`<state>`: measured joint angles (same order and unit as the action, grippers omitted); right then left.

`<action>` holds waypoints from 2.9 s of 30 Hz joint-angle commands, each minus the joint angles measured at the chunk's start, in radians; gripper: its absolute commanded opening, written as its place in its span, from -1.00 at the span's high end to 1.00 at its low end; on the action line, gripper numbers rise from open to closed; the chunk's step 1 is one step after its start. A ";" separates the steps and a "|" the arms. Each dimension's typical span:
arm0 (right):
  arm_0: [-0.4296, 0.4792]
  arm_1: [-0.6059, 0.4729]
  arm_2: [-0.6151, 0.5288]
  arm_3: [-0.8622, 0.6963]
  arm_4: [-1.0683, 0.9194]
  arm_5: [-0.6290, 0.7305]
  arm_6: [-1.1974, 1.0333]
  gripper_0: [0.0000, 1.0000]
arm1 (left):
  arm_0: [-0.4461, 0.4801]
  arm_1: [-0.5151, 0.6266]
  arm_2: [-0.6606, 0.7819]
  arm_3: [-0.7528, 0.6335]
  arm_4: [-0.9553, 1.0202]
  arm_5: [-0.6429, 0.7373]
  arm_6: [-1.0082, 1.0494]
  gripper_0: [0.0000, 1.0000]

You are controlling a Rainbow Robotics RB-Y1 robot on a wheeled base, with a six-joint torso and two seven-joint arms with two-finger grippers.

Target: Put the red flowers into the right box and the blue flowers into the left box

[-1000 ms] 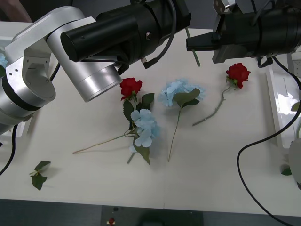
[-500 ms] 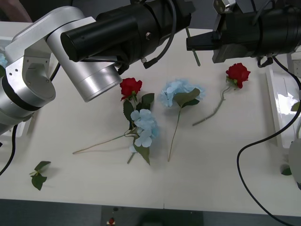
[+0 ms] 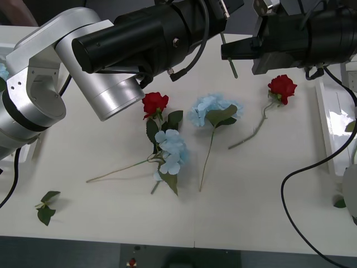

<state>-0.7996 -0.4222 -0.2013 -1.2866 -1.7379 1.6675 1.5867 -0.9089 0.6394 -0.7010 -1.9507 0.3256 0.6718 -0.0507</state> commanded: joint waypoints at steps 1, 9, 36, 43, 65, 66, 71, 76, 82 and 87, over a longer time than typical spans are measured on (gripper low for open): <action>-0.030 -0.039 -0.021 -0.023 -0.022 -0.005 -0.034 1.00 | -0.034 0.017 0.015 -0.031 -0.005 -0.001 0.022 -1.00; -0.004 -0.176 -0.066 -0.023 -0.023 -0.005 -0.042 1.00 | -0.034 0.017 0.015 -0.031 -0.005 -0.001 0.022 -1.00; 0.485 -0.794 -0.127 0.072 0.086 -0.276 -0.025 1.00 | 0.257 0.148 0.321 -0.067 0.418 -0.020 -0.474 -1.00; 0.520 -0.820 -0.133 0.181 0.328 -0.359 -0.017 1.00 | 0.438 0.233 0.423 -0.137 0.602 0.005 -0.798 -1.00; 0.523 -0.767 -0.052 0.204 0.548 -0.347 0.007 0.91 | 0.671 0.232 0.480 -0.177 0.730 0.471 -1.744 -1.00; 0.523 -0.765 -0.052 0.204 0.548 -0.345 0.010 0.69 | 0.671 0.232 0.456 -0.177 0.707 0.471 -1.773 -1.00; 0.523 -0.760 -0.052 0.193 0.544 -0.345 0.024 -0.90 | 0.651 0.237 0.334 -0.177 0.609 0.448 -1.833 -1.00; 0.523 -0.762 -0.053 0.167 0.509 -0.315 0.030 -1.00 | 0.617 0.232 0.201 -0.148 0.530 0.396 -1.828 -1.00; 0.471 -0.753 -0.087 0.052 0.505 -0.155 -0.056 -1.00 | 0.522 0.187 0.072 -0.001 0.495 0.313 -1.839 -1.00; 0.384 -0.704 -0.127 -0.002 0.518 -0.014 -0.185 -1.00 | 0.459 0.140 0.005 0.110 0.486 0.262 -1.848 -1.00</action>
<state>-0.3452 -1.1570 -0.3063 -1.2528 -1.2316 1.6249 1.5100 -0.4101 0.7979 -0.6930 -1.8549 0.8230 0.9536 -1.8590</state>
